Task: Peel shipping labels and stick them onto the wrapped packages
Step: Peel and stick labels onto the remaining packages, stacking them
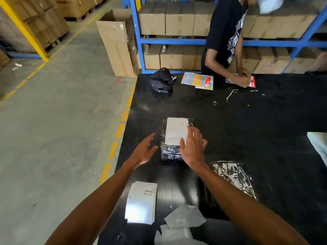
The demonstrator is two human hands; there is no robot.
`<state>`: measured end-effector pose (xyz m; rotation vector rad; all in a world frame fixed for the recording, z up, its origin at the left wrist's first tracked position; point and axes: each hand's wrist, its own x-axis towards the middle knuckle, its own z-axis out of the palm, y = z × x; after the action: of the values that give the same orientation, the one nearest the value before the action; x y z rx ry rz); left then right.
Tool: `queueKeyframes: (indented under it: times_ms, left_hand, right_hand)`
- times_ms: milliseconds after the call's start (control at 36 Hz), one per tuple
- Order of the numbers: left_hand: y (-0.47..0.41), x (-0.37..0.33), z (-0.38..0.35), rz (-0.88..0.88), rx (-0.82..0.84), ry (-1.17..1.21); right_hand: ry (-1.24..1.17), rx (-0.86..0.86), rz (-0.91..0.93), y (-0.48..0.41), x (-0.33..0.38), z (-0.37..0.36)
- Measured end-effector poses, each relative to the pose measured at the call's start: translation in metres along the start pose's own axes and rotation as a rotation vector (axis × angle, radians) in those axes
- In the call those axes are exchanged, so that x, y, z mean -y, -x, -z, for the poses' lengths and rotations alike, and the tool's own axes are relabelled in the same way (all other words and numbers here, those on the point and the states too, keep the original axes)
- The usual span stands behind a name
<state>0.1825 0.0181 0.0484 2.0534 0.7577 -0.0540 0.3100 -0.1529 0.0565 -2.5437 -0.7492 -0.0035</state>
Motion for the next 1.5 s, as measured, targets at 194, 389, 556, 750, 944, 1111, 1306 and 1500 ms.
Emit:
queueKeyframes:
  times_ms: [194, 389, 556, 750, 944, 1111, 1306, 1500]
  left_hand:
    - [0.061, 0.049, 0.022, 0.010, 0.032, -0.056]
    - [0.102, 0.097, 0.008, 0.068, 0.268, -0.361]
    - [0.115, 0.145, -0.020, 0.097, 0.351, -0.596]
    - [0.122, 0.181, -0.031, -0.005, 0.266, -0.619]
    - [0.137, 0.178, -0.031, -0.074, 0.149, -0.427]
    - [0.148, 0.159, -0.021, 0.006, 0.110, -0.154]
    - [0.138, 0.094, -0.002, 0.086, 0.004, 0.376]
    - [0.119, 0.012, -0.014, -0.038, 0.020, 0.609]
  right_hand:
    - [-0.050, -0.011, 0.445, 0.076, 0.018, -0.030]
    - [0.178, 0.685, 0.377, 0.137, 0.032, -0.069]
    - [0.301, 0.792, 0.288, 0.165, 0.035, -0.098]
    - [0.324, 0.721, 0.252, 0.177, 0.031, -0.121]
    - [0.248, 0.609, 0.236, 0.186, 0.034, -0.119]
    - [0.178, 0.559, 0.288, 0.182, 0.039, -0.099]
    - [-0.041, 0.351, 0.377, 0.174, 0.033, -0.058]
    - [-0.897, 0.623, -0.150, 0.128, -0.004, 0.029]
